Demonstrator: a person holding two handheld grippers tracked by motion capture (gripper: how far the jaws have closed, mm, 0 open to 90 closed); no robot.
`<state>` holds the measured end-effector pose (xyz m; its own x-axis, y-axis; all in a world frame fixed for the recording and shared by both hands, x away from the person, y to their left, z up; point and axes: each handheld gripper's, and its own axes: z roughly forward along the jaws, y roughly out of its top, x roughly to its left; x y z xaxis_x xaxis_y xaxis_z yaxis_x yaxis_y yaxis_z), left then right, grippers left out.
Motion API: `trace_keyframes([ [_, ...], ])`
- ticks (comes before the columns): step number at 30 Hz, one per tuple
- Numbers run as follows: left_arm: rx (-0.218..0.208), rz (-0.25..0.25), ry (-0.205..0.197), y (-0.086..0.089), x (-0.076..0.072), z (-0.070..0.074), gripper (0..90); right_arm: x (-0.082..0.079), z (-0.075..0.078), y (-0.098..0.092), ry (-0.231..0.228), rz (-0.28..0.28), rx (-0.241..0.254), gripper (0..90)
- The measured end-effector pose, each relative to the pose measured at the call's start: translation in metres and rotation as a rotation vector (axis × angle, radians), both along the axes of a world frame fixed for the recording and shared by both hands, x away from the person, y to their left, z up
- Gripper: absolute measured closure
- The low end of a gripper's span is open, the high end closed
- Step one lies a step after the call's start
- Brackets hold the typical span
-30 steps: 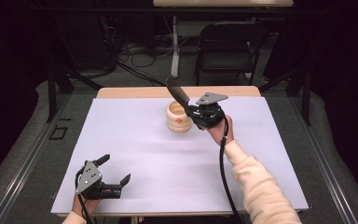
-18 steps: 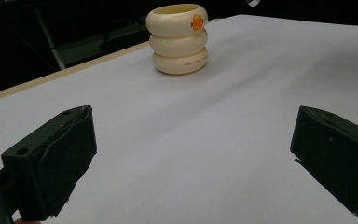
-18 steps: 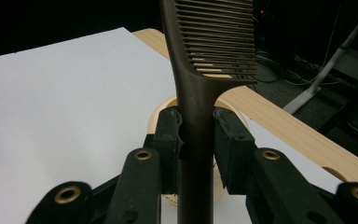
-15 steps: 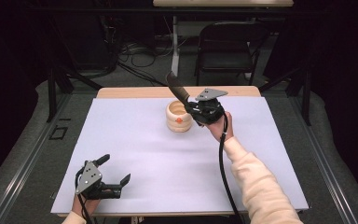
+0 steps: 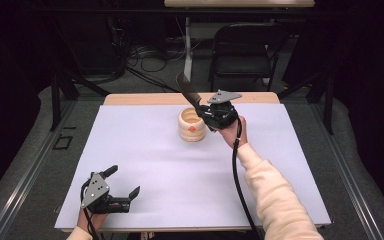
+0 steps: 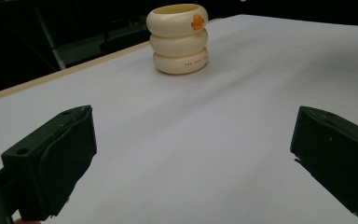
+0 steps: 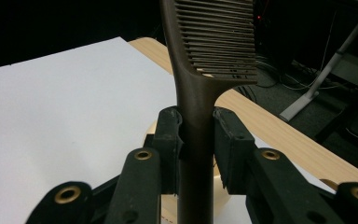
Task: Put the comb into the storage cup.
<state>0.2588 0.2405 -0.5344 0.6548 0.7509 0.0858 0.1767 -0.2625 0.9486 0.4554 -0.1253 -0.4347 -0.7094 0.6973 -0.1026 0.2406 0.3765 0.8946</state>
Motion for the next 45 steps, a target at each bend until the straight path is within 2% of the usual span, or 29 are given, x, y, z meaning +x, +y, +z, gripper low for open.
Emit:
trace_keyframes([
  [25, -0.004, 0.000, -0.002, 0.000, 0.000, 0.000, 0.4, 0.012, 0.002, 0.010, -0.008, -0.010, 0.038, 72.1],
  [45, -0.007, -0.003, -0.001, 0.001, 0.000, 0.000, 0.4, 0.022, 0.005, 0.017, -0.032, -0.020, 0.073, 72.1],
])
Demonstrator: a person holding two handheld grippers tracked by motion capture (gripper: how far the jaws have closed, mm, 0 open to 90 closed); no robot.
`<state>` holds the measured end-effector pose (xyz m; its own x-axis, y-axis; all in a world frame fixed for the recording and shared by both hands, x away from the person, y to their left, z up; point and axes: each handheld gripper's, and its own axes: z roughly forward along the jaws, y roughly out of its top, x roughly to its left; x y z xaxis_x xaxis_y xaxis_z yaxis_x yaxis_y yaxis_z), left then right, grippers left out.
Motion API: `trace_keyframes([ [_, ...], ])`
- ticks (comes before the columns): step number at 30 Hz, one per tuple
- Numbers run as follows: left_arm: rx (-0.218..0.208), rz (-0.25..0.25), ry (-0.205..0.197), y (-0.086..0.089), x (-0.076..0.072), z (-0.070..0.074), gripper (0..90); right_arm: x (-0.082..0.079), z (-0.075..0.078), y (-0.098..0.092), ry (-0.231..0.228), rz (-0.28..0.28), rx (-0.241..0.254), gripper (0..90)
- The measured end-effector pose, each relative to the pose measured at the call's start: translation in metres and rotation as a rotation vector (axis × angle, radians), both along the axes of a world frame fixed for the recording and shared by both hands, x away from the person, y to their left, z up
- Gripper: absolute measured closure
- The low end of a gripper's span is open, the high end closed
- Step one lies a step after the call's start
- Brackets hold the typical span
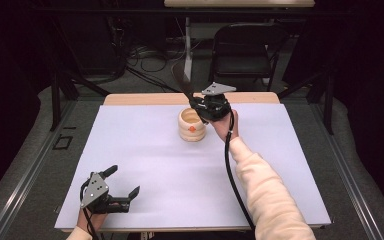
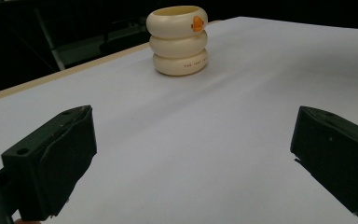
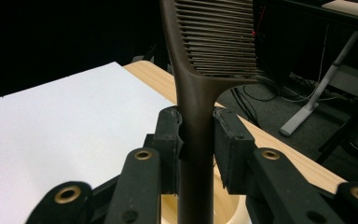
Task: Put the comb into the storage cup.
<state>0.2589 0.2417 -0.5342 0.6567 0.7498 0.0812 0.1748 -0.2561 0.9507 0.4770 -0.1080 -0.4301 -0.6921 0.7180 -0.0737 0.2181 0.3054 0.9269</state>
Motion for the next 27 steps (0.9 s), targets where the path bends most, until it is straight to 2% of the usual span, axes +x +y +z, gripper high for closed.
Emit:
trace_keyframes([
  [27, -0.004, 0.002, 0.001, 0.001, -0.001, 0.000, 0.4, 0.014, -0.001, 0.011, -0.054, -0.008, 0.034, 72.1],
])
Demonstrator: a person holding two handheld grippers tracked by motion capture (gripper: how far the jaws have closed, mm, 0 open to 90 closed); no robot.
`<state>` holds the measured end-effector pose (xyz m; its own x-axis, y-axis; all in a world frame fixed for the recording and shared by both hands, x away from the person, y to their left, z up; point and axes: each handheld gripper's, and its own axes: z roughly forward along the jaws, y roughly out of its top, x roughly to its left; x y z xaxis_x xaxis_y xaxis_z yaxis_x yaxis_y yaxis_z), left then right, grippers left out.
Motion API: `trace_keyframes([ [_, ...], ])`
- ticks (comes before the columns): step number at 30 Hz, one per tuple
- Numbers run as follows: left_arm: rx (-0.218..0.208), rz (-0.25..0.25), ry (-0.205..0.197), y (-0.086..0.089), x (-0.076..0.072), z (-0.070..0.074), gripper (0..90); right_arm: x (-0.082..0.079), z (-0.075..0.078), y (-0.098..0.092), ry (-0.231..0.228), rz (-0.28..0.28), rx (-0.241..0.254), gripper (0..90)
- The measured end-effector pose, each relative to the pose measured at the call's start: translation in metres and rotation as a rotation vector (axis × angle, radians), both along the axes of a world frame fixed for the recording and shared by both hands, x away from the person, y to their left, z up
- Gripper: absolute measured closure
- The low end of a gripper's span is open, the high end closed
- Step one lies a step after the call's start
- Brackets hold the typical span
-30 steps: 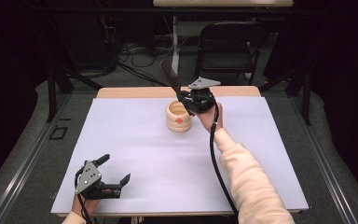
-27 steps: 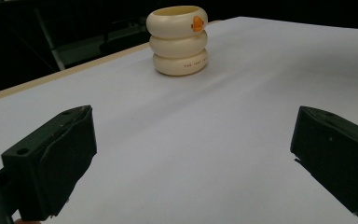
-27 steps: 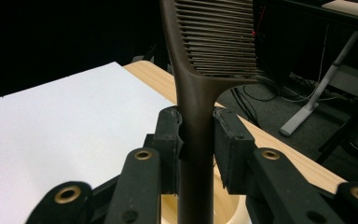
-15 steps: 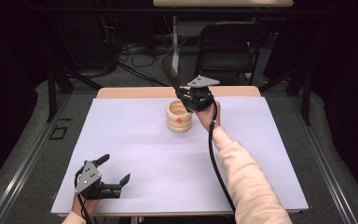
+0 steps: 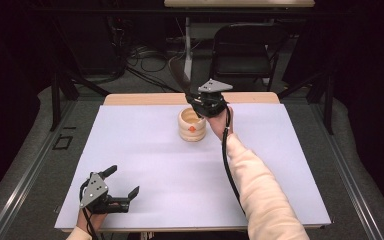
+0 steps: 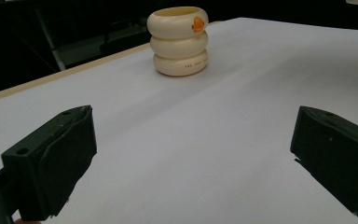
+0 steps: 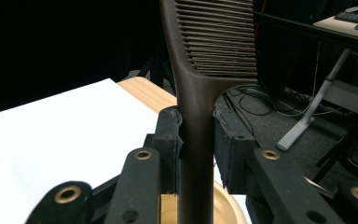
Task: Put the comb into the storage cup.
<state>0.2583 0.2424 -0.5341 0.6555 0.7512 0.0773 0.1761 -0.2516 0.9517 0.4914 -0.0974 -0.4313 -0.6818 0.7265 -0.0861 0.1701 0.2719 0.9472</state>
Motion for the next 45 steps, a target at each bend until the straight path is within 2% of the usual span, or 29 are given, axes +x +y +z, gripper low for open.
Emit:
trace_keyframes([
  [30, 0.001, 0.000, 0.001, -0.001, 0.000, 0.000, 0.4, 0.011, -0.010, 0.019, -0.031, 0.023, -0.009, 72.1],
  [45, 0.000, -0.001, -0.001, 0.000, -0.001, 0.000, 0.4, 0.015, -0.025, 0.026, -0.021, 0.045, -0.056, 72.1],
])
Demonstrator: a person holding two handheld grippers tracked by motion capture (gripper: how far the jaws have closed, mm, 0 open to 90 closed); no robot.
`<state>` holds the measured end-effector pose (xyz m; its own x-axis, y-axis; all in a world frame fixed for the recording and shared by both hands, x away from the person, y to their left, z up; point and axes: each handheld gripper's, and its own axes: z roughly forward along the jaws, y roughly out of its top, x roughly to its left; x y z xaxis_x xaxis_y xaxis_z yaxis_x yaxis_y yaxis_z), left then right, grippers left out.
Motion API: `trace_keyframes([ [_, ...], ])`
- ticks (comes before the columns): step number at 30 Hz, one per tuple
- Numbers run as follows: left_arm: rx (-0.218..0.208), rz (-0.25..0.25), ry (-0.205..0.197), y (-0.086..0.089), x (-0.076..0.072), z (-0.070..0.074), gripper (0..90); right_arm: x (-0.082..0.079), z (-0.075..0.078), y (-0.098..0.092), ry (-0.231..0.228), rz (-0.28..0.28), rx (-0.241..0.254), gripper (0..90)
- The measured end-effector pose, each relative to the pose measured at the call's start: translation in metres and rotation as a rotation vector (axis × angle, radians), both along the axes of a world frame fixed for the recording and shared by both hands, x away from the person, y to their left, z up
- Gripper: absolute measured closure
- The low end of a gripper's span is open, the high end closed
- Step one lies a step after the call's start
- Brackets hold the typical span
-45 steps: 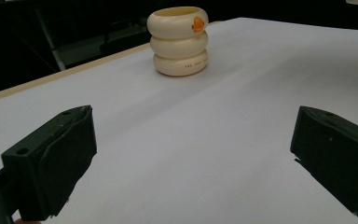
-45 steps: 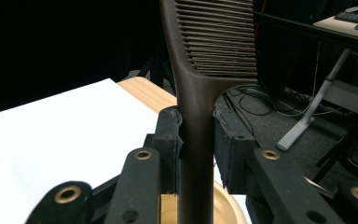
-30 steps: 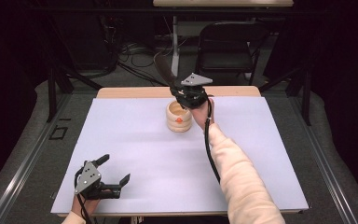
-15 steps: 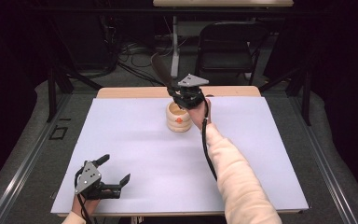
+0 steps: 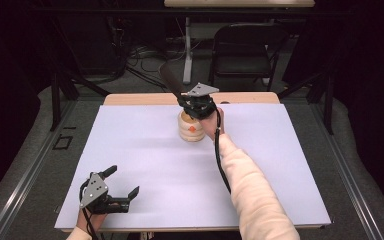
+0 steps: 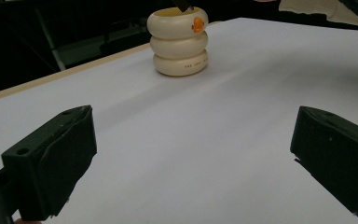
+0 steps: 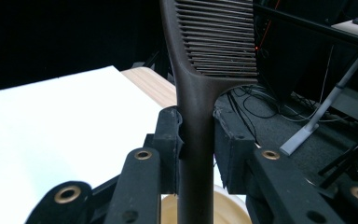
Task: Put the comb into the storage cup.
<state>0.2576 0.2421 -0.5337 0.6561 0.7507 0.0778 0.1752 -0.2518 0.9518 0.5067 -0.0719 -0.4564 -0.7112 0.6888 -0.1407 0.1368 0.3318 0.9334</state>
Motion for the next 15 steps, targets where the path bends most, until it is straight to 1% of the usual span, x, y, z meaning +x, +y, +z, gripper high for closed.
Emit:
trace_keyframes([
  [3, -0.002, 0.002, 0.001, 0.000, 0.000, 0.000, 0.4, 0.000, -0.004, -0.001, -0.001, 0.003, 0.004, 72.1],
  [9, 0.000, 0.002, 0.001, 0.000, 0.000, 0.000, 0.4, 0.001, -0.009, -0.003, 0.012, 0.011, -0.010, 72.0],
  [15, 0.001, 0.003, 0.001, 0.000, 0.000, 0.000, 0.4, 0.001, -0.014, -0.005, 0.020, 0.014, -0.008, 72.1],
])
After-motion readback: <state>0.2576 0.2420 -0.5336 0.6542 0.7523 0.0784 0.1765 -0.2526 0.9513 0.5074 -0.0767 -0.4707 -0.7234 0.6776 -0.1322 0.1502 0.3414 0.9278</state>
